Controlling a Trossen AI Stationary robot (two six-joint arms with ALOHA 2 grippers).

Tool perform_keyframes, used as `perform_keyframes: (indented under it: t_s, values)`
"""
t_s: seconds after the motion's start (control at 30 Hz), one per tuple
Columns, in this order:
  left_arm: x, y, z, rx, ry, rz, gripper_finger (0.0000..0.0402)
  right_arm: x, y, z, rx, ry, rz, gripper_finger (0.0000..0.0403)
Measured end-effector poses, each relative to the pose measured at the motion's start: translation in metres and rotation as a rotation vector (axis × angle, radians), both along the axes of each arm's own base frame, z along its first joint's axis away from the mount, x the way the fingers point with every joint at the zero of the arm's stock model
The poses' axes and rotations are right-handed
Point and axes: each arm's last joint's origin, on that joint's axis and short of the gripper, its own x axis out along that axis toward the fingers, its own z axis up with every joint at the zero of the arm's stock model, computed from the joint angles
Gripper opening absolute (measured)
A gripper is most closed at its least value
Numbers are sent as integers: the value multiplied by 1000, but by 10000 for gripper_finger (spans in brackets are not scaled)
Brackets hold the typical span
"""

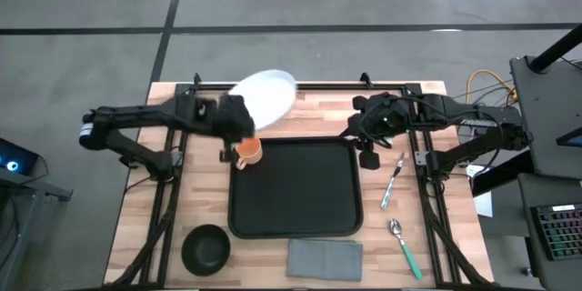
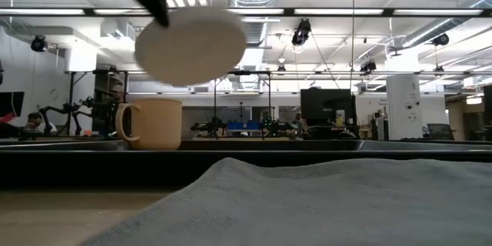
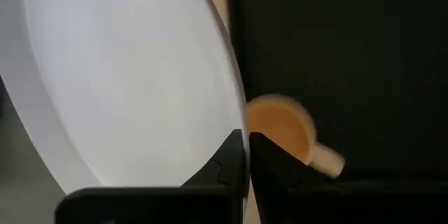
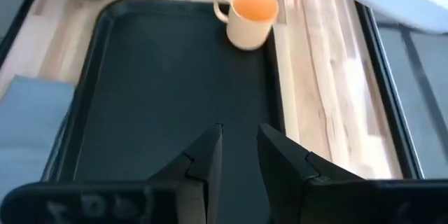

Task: Set up tray
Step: Put the white plate on the serving tray

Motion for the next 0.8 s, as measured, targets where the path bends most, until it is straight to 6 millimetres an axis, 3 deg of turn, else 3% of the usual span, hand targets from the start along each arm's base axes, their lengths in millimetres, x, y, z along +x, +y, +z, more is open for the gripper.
perform_keyframes:
  t_s: [0.2, 0.33, 0.5, 0.8]
  values:
    - [35, -57, 26, 73, -44, -167, 0, -7, -6, -1, 16, 37, -44, 78]
    - [58, -85, 25, 78, 4, -236, 0, -15, -8, 3, -15, 38, -94, 78]
    - [83, -106, 1, 80, 113, -241, 0, -37, -12, 13, -105, 10, -249, 71]
    - [110, -131, -51, 60, 161, -221, 0, -58, -10, 25, -91, -66, -268, 68]
